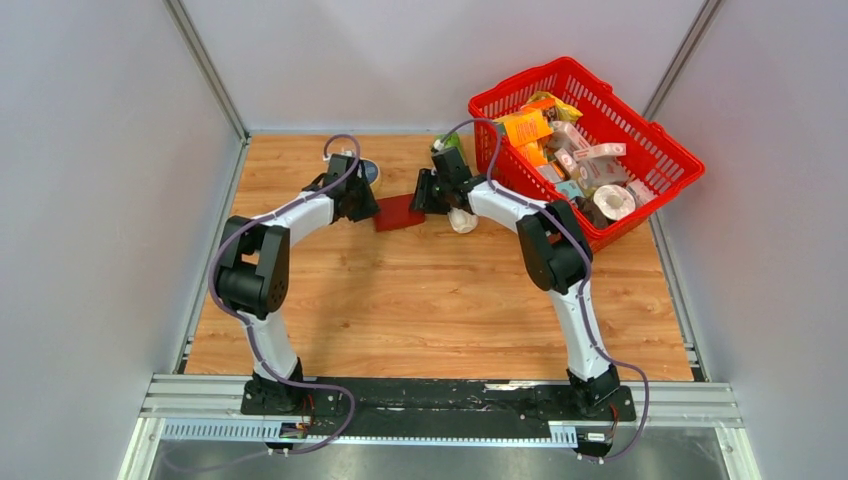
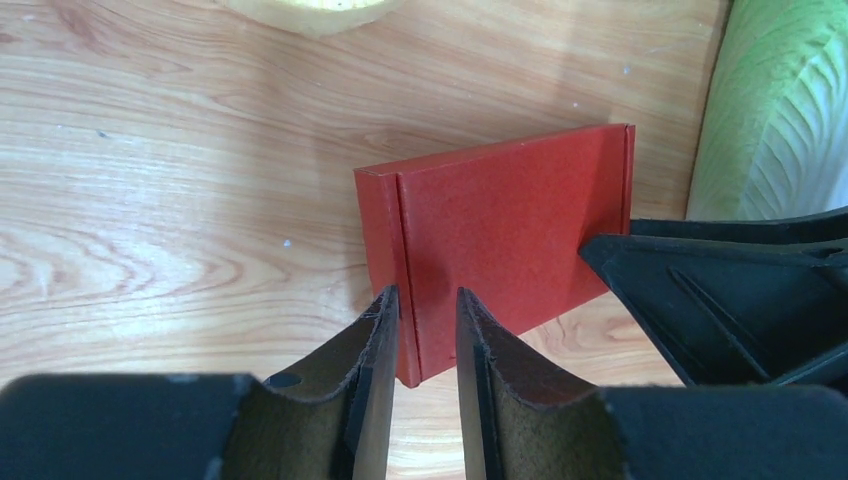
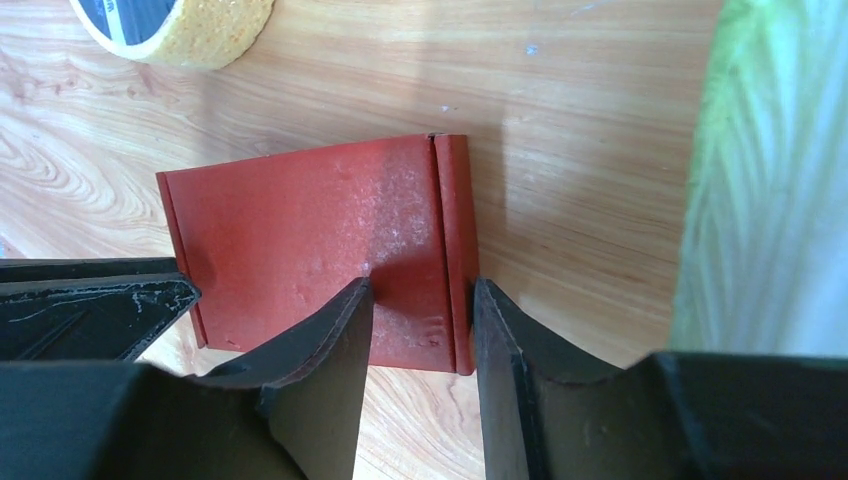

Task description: Fold the paper box

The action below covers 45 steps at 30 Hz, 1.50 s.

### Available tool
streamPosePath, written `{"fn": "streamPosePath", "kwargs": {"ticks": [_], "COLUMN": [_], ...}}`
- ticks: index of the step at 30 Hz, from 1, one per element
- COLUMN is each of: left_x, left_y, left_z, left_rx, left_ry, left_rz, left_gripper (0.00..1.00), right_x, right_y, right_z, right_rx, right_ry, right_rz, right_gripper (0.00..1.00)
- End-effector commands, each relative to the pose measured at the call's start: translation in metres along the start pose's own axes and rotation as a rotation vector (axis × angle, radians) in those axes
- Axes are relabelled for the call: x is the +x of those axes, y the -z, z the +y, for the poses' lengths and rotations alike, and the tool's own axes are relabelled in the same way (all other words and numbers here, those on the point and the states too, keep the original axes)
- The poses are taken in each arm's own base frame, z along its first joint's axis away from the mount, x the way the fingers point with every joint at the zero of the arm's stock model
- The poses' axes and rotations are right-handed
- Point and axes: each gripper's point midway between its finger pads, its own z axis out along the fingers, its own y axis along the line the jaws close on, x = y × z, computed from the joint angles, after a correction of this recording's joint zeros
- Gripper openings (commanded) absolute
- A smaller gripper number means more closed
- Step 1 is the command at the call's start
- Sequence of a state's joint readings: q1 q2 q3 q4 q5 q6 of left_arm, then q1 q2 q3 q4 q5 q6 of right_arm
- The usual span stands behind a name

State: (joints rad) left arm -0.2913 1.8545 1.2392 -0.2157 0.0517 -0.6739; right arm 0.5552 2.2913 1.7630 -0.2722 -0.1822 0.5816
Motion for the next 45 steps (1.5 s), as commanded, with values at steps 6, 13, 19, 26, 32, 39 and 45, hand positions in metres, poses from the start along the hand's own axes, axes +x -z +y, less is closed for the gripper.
{"fn": "streamPosePath", "kwargs": {"ticks": [6, 13, 19, 26, 32, 39, 45], "left_x": [-0.013, -0.021, -0.058, -0.097, -0.140, -0.153, -0.151], "left_y": [0.036, 0.056, 0.068, 0.062, 0.054, 0.076, 0.121], "left_z": [0.036, 0.118, 0.162, 0.188, 0.193, 0.215, 0.226], "left_rx": [0.025, -0.119, -0.184, -0.215, -0.216, -0.371, -0.510], "left_ry": [0.107, 0.235, 0.298, 0.271, 0.252, 0.247, 0.264], "left_rz": [-0.073, -0.132, -0.177, -0.155, -0.191, -0.228, -0.252], "left_gripper": [0.34, 0.34, 0.34, 0.35, 0.35, 0.51, 0.63], "right_x": [0.033, 0.047, 0.059, 0.029, 0.002, -0.034, -0.039], "right_y": [-0.019, -0.035, -0.057, -0.073, -0.064, -0.050, -0.030], "right_z": [0.127, 0.195, 0.239, 0.268, 0.282, 0.279, 0.265], "right_rx": [-0.297, -0.413, -0.516, -0.664, -0.683, -0.627, -0.551], "right_ry": [0.085, 0.124, 0.157, 0.110, 0.133, 0.145, 0.205], "right_rz": [0.043, -0.021, -0.080, -0.250, -0.407, -0.507, -0.431], "right_gripper": [0.44, 0.45, 0.50, 0.53, 0.59, 0.78, 0.86]}}
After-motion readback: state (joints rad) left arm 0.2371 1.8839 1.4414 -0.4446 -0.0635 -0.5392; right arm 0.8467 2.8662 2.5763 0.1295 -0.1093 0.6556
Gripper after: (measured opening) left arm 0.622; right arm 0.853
